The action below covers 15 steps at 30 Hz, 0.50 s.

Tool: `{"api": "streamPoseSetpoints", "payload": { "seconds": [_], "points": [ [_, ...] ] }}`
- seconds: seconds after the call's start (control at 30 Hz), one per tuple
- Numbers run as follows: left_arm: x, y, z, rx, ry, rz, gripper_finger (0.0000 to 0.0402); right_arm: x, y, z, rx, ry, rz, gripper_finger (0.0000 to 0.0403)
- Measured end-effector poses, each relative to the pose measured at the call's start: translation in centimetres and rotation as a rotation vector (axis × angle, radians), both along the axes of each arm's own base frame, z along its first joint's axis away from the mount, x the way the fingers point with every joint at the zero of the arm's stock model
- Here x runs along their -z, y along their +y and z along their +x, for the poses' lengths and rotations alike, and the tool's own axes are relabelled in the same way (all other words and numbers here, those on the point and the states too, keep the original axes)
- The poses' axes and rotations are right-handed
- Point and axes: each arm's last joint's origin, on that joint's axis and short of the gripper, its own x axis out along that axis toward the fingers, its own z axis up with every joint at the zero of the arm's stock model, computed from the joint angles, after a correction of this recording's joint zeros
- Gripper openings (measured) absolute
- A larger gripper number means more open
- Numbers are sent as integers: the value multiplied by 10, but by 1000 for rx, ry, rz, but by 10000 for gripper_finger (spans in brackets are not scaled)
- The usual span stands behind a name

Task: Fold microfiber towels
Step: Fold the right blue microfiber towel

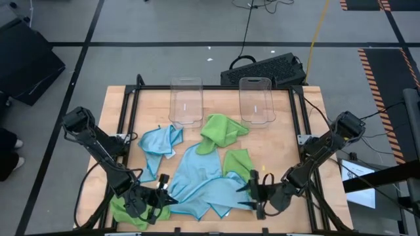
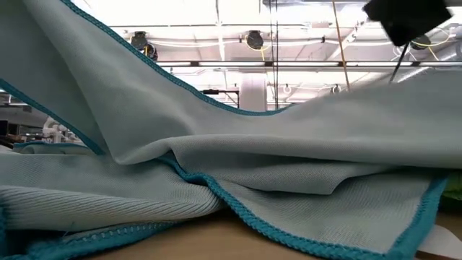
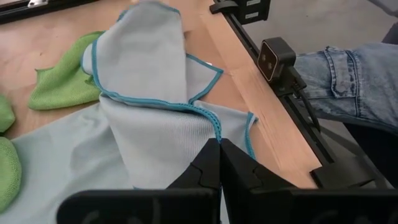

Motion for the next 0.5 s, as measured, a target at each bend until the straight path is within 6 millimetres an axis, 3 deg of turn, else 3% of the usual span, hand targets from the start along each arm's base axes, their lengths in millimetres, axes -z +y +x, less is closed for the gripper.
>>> {"api": "streamPoseSetpoints", "payload": {
  "seconds": [0.3, 0.5],
  "points": [
    [0, -2, -2, 9, 0, -1, 3, 4, 17, -28, 169, -19, 83, 200],
    [0, -2, -2, 6, 0, -4, 3, 22, 4, -38, 388, 87, 232, 200]
  ]
}}
